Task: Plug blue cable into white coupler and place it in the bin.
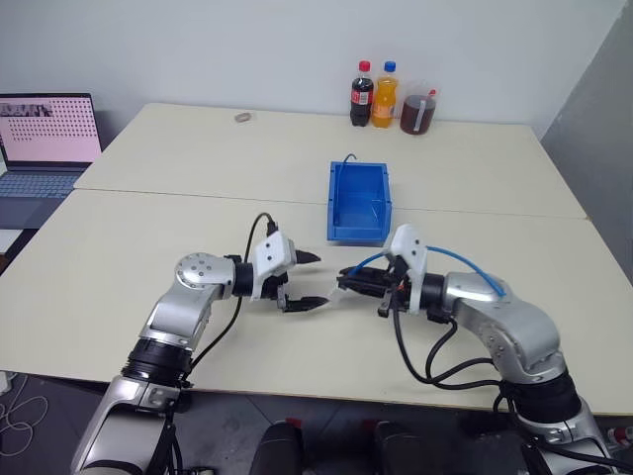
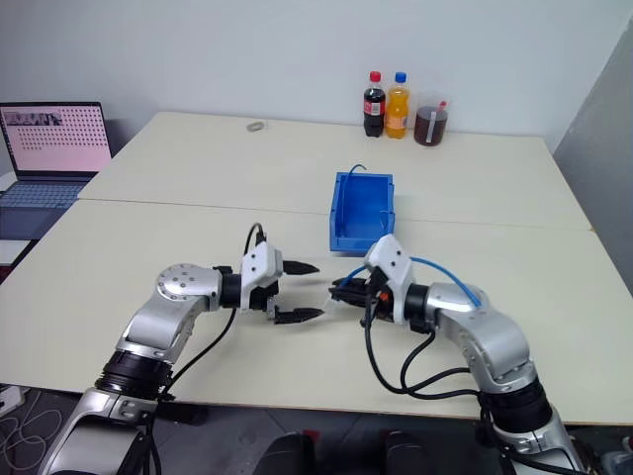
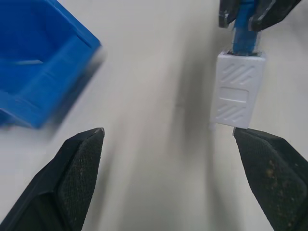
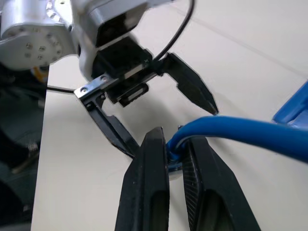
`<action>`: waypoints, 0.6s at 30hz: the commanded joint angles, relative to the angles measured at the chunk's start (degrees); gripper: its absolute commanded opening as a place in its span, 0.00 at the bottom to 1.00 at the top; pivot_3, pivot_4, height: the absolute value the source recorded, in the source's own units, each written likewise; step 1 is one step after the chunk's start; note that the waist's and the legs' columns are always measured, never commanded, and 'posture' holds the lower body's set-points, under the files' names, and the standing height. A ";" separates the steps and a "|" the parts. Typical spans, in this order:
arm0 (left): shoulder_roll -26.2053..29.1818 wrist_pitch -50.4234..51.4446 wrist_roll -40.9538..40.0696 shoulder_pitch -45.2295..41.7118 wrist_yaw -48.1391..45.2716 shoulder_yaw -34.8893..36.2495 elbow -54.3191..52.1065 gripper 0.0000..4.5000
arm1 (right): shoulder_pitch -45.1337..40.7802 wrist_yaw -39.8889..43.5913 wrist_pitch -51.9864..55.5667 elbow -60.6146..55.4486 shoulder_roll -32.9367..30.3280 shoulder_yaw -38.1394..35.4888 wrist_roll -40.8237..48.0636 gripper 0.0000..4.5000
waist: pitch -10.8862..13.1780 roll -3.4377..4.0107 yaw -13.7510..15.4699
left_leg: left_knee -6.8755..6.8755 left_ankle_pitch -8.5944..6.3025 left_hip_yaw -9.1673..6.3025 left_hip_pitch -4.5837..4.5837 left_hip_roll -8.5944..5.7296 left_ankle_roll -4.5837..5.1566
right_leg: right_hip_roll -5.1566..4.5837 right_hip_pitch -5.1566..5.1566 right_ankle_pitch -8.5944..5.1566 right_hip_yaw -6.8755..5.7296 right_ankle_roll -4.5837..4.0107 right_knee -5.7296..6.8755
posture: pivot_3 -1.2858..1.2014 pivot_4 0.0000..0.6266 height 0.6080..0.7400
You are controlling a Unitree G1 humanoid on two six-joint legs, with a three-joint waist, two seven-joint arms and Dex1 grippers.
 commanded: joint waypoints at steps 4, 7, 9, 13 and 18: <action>-3.33 11.61 -11.41 -5.94 6.22 6.83 -8.89 1.00 | -13.97 -5.84 -0.24 11.49 1.19 -11.56 4.55 0.02 | 0.47 0.06 -0.10 | 0.07 0.02 -0.02 0.00 0.00 0.00 | 0.02 -0.01 0.09 -0.01 0.15 0.03 | 0.52 0.24 1.00; -4.21 13.21 -12.59 -7.56 8.83 7.88 -8.88 1.00 | -19.25 -7.01 -3.34 19.10 1.97 -10.98 2.16 0.02 | 0.48 0.07 -0.29 | 0.08 0.01 0.01 0.02 0.02 0.00 | 0.05 0.00 0.10 0.04 0.13 0.01 | 0.52 0.24 1.00; -4.09 13.09 -11.96 -8.35 10.01 7.73 -8.19 1.00 | -22.10 -7.35 -5.25 23.60 2.28 -10.34 0.76 0.02 | 0.49 0.08 -0.48 | 0.05 0.01 0.03 0.02 0.01 0.00 | 0.06 -0.01 0.13 0.07 0.05 0.01 | 0.52 0.24 1.00; -3.70 9.64 -6.31 -10.13 14.52 5.91 -5.66 1.00 | -29.70 -5.70 -12.36 37.56 1.98 -6.55 -4.77 0.02 | 0.58 0.10 -0.46 | 0.03 0.01 0.13 -0.02 -0.01 0.00 | 0.03 -0.07 0.24 0.13 -0.14 -0.02 | 0.52 0.24 1.00; -4.39 8.37 -2.13 -10.82 20.37 5.34 -4.71 1.00 | -35.99 -2.93 -19.14 50.34 1.62 -3.78 -9.27 0.02 | 0.58 0.10 -0.20 | -0.01 0.00 0.23 -0.03 -0.02 -0.01 | -0.01 -0.10 0.24 0.19 -0.14 -0.06 | 0.52 0.24 1.00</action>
